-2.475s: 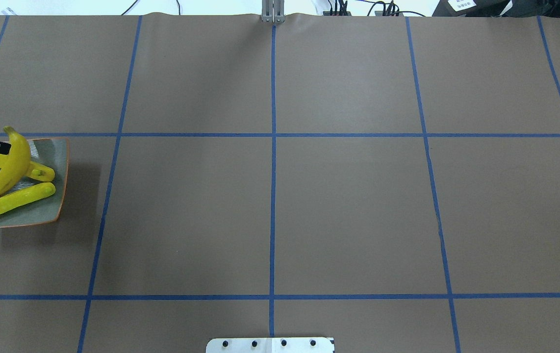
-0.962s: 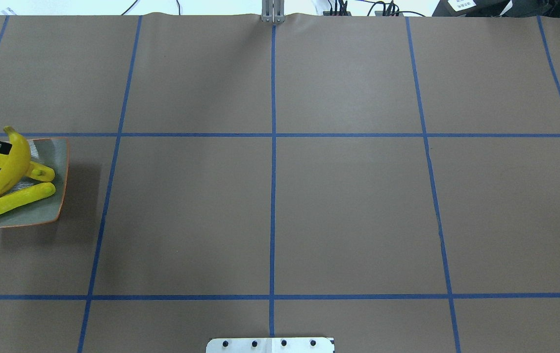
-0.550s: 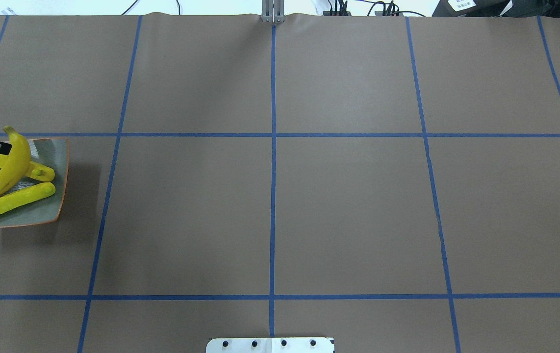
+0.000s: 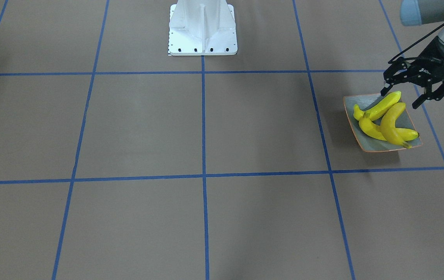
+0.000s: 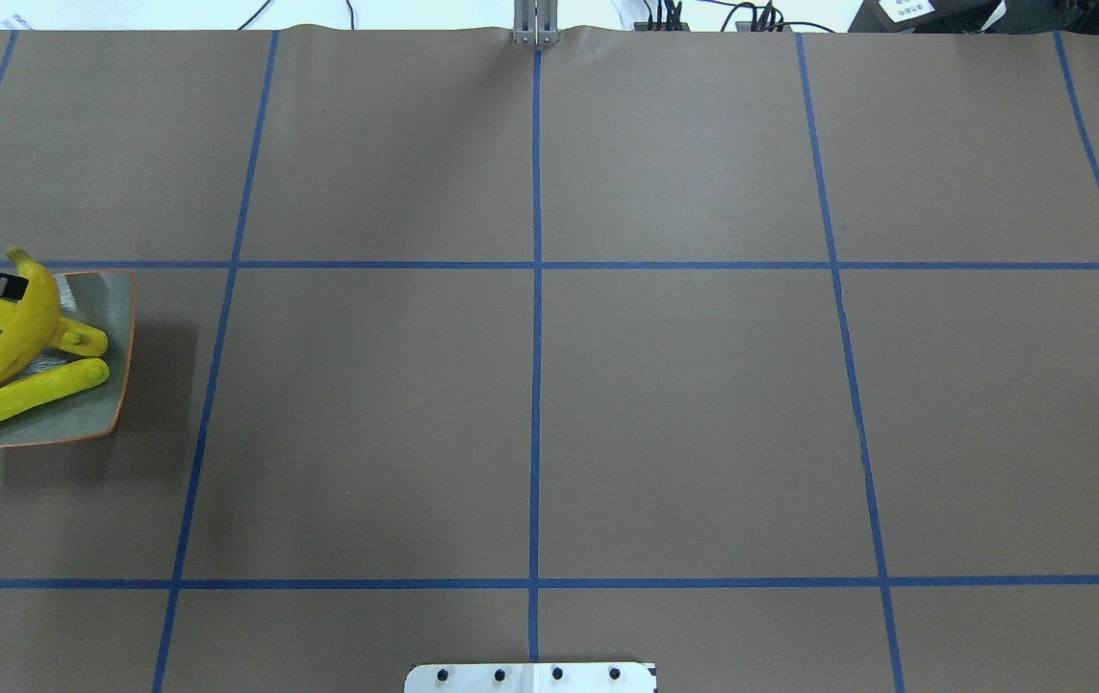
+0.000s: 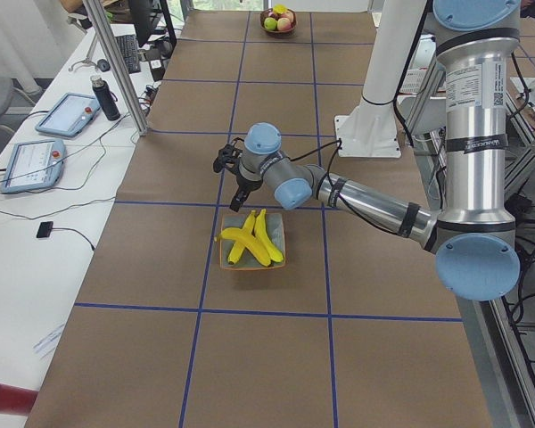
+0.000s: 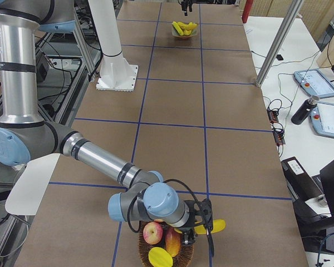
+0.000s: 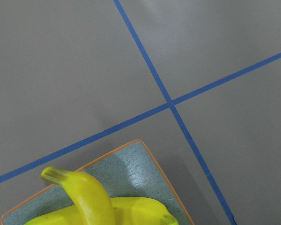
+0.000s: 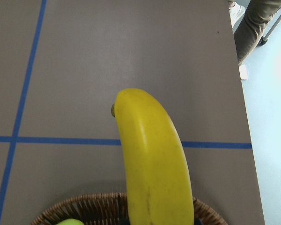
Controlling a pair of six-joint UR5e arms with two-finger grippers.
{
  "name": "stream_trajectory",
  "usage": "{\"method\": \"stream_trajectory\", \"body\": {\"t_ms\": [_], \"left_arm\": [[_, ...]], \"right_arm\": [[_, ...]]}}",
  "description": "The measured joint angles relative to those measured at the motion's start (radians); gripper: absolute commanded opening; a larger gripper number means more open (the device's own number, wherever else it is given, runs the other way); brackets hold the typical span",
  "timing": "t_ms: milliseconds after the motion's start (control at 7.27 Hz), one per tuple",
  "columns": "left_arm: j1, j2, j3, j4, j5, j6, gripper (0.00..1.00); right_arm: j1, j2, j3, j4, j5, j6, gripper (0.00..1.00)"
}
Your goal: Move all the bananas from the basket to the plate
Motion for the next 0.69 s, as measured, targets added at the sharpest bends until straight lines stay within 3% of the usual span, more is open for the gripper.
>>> {"method": "stream_trajectory", "body": {"t_ms": [412, 687], "left_arm": [[0.002, -0.019, 0.000, -0.001, 0.000, -0.041, 1.00], [0.003, -0.036, 0.008, 0.000, -0.001, -0.046, 1.00]], "right_arm": [[-0.232, 0.010, 0.217, 0.006, -0.012, 0.311, 0.00], [-0.448, 0.072, 0.333, 0.008, -0.097, 0.577, 0.00]]}}
